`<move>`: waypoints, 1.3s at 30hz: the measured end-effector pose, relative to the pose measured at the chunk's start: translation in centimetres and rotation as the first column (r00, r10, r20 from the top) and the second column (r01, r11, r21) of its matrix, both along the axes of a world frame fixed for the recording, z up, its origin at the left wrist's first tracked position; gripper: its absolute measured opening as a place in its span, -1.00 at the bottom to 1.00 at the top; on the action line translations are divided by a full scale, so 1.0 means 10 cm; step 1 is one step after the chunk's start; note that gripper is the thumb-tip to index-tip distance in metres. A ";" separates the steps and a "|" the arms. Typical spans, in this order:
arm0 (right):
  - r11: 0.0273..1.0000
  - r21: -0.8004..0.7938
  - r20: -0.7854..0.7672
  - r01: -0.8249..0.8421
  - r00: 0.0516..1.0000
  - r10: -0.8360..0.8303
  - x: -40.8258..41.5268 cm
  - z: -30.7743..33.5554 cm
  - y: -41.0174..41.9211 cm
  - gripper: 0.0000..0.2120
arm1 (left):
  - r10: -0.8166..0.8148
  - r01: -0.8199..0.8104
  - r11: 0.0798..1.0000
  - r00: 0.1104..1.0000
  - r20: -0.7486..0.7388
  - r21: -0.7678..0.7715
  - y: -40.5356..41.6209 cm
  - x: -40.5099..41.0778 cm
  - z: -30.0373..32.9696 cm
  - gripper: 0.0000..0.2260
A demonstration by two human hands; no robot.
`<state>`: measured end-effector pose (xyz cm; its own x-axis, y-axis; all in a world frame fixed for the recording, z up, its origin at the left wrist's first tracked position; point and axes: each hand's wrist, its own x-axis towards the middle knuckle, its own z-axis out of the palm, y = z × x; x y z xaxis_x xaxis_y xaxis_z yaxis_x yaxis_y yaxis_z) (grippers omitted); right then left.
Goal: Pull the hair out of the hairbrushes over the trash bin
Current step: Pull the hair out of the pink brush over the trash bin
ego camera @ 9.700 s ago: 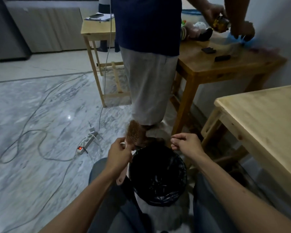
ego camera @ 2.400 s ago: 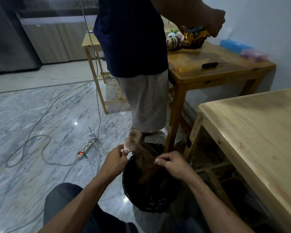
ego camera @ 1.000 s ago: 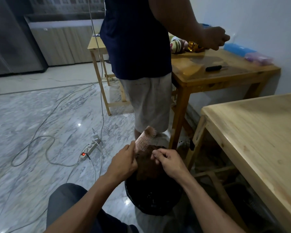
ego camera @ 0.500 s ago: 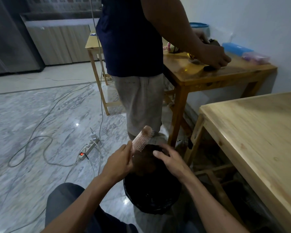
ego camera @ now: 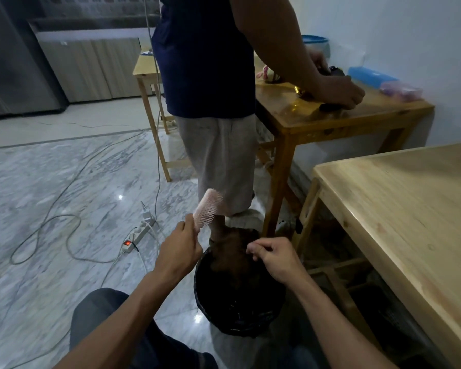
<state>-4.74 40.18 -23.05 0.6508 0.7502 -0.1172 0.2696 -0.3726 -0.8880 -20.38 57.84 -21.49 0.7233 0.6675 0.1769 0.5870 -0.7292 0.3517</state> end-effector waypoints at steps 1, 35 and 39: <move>1.000 -0.028 0.013 -0.009 1.000 0.009 0.00 -0.02 -0.03 -0.82 | 0.008 -0.008 1.000 1.000 0.014 -0.009 0.03 -0.01 0.00 -0.73; 0.936 0.256 -0.365 0.243 0.921 -0.139 0.01 0.18 0.20 -0.81 | -0.226 0.223 0.963 0.974 0.005 0.150 -0.17 -0.08 -0.01 -0.55; 0.895 0.258 -0.294 0.364 0.912 -0.286 -0.02 0.19 0.39 -0.95 | -0.250 0.249 0.955 0.968 -0.014 0.161 -0.21 -0.05 -0.07 -0.48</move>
